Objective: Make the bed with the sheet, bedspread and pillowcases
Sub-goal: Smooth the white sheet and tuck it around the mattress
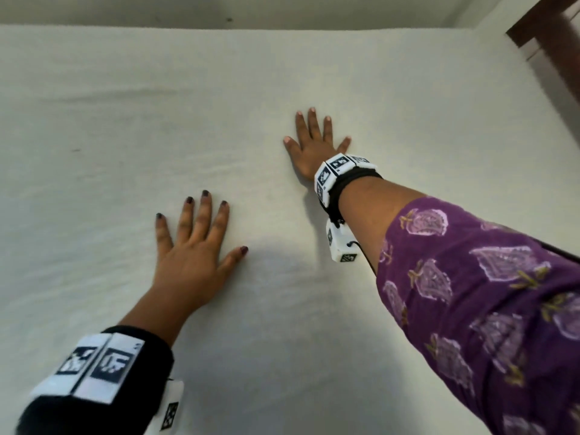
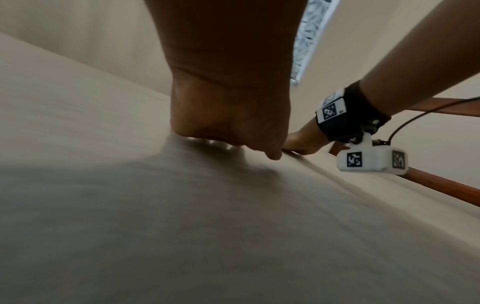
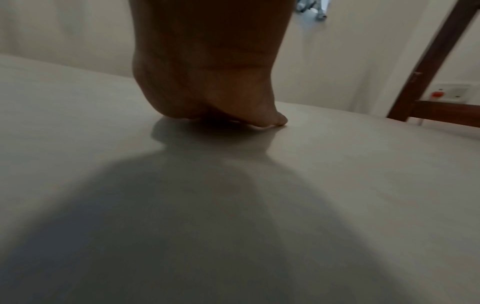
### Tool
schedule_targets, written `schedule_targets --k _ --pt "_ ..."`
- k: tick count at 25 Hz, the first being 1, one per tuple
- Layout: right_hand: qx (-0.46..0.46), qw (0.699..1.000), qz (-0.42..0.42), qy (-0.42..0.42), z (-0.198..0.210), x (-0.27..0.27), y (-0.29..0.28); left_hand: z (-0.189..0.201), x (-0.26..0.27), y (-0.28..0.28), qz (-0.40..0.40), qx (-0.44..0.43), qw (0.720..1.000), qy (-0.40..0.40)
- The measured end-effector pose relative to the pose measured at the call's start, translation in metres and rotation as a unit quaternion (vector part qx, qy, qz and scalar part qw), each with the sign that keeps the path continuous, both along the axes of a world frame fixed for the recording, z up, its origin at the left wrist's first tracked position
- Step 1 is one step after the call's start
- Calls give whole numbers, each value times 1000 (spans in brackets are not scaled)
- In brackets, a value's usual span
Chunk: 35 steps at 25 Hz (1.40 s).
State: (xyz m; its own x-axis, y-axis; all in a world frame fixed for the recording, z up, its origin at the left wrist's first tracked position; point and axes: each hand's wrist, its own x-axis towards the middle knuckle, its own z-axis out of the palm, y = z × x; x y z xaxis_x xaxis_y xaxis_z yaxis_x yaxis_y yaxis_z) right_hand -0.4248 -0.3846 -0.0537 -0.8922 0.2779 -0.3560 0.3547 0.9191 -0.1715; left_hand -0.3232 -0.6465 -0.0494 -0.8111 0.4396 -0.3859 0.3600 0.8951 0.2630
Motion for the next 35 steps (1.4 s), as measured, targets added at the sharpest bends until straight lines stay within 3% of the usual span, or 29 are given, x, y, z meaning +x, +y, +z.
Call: schedule_targets --k 5,8,10,13,15,18,23,27,31,35 --pt "13 994 -113 5 -4 72 108 1 43 98 -53 2 998 -39" --pt "22 985 -170 19 -2 91 123 8 62 126 -99 13 994 -40" --pt "5 995 -81 56 1 92 94 14 63 130 -90 23 996 -15" --pt "-19 994 100 32 1 104 36 21 60 127 7 -16 999 -35" --pt "6 994 111 11 -3 122 42 23 67 130 48 -34 996 -67" --pt "24 999 18 21 -8 156 105 13 102 139 42 -20 996 -78" --pt "21 986 -168 -2 -4 254 230 -12 193 172 44 15 999 -20" --pt "8 970 -240 -39 8 316 271 -6 253 218 -9 32 999 -27" --pt "-24 991 -134 -1 26 307 240 16 261 264 -22 51 998 -19" --pt "-62 998 1 -5 48 296 212 33 238 315 42 95 994 15"
